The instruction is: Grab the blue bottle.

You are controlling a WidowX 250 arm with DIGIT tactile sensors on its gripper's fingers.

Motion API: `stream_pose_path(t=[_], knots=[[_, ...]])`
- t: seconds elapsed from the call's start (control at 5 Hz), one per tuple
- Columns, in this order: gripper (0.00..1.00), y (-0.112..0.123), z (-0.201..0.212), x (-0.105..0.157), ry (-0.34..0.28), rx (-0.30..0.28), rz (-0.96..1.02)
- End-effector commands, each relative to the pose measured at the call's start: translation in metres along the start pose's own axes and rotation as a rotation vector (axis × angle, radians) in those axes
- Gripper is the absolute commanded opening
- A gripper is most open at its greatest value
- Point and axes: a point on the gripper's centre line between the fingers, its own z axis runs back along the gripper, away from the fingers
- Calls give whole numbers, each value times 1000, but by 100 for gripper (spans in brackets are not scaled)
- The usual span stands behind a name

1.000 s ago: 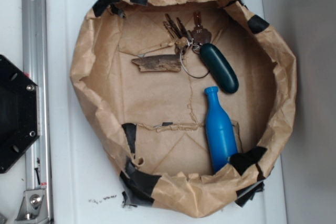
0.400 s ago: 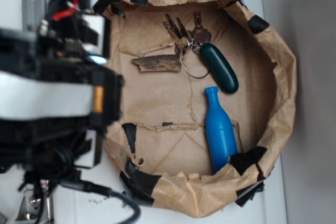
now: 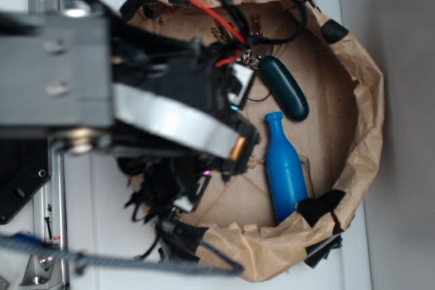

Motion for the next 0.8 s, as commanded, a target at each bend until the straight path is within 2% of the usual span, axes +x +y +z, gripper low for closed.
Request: stream_pose_path(t=[0.0, 0.2, 0.4, 0.6], knots=[[100, 19, -36, 36, -73, -48, -142], [100, 0, -73, 49, -63, -106, -248], [100, -16, -106, 59, -29, -117, -353], [100, -36, -124, 55, -9, -194, -433]])
